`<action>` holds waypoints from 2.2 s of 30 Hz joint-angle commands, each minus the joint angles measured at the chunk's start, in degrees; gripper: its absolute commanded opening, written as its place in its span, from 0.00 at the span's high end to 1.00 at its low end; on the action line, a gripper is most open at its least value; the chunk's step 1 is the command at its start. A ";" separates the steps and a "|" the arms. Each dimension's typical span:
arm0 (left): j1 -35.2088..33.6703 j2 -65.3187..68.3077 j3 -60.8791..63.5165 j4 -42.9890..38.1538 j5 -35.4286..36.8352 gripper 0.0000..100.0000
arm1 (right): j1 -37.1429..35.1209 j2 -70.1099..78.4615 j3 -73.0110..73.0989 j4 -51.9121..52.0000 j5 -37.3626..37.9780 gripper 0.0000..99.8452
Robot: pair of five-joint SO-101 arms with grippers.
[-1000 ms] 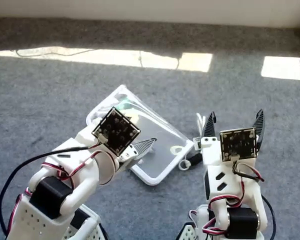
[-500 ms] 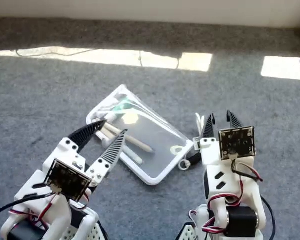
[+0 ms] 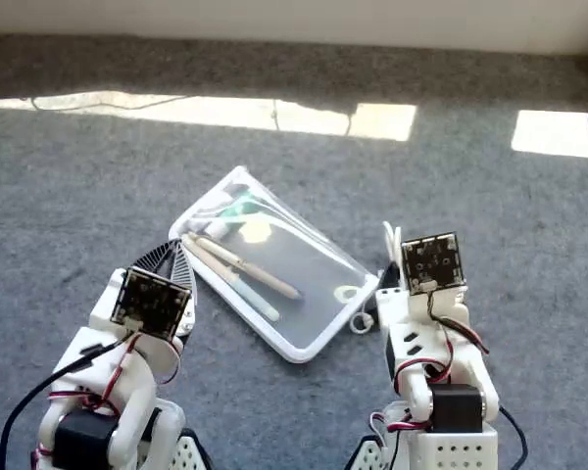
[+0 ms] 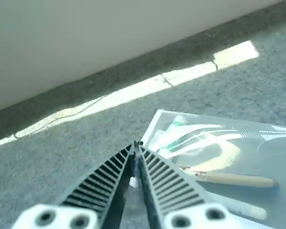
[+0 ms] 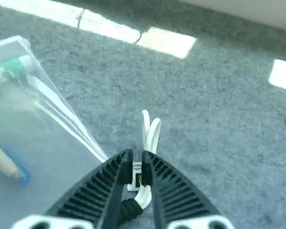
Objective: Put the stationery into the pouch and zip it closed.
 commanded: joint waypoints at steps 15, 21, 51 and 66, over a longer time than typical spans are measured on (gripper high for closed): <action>-0.84 -0.31 25.71 -0.88 0.44 0.99 | -6.11 -0.57 17.27 -7.52 -13.36 1.00; -1.01 -0.04 28.44 -2.29 0.70 0.99 | -5.85 -1.01 25.54 -9.19 -17.14 1.00; -0.75 -0.04 28.44 11.69 0.53 0.99 | -5.85 -6.99 25.45 8.48 -17.49 1.00; -0.75 -0.04 28.44 11.69 0.53 0.99 | -5.85 -6.99 25.45 8.48 -17.49 1.00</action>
